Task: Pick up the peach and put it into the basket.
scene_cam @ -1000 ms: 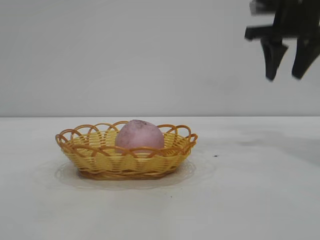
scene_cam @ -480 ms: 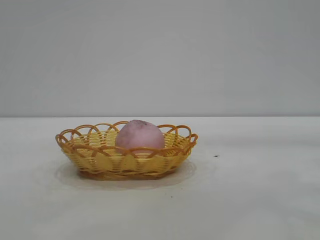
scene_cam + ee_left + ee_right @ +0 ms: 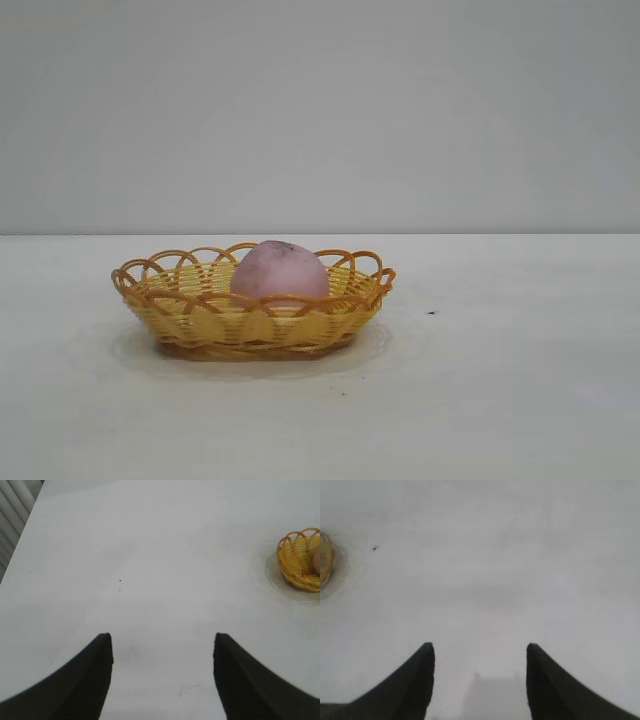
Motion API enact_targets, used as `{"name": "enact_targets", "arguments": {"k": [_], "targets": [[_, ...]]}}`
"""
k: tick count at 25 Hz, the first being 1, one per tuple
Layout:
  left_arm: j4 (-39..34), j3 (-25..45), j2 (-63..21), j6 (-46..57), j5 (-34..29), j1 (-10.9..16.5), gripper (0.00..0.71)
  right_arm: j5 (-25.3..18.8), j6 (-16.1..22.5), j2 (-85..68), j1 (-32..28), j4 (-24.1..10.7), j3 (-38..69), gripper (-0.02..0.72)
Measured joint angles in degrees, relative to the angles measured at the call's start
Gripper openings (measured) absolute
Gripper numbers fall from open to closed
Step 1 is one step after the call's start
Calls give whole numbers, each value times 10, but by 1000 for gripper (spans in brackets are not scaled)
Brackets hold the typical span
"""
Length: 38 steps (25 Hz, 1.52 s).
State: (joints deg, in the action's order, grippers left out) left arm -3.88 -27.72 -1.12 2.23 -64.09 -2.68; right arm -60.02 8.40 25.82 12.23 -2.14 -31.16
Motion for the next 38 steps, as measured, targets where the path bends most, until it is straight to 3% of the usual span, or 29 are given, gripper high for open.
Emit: {"name": "enact_targets", "arguments": {"k": [7, 13, 38], "targets": [[0, 0, 0, 0, -1, 0, 385, -29, -43, -153, 0, 2, 21, 349], [0, 0, 0, 0, -1, 0, 385, -48, -48, -262, 0, 2, 29, 349], [0, 0, 0, 0, -1, 0, 385, -52, -63, -268, -19, 12, 31, 349]]}}
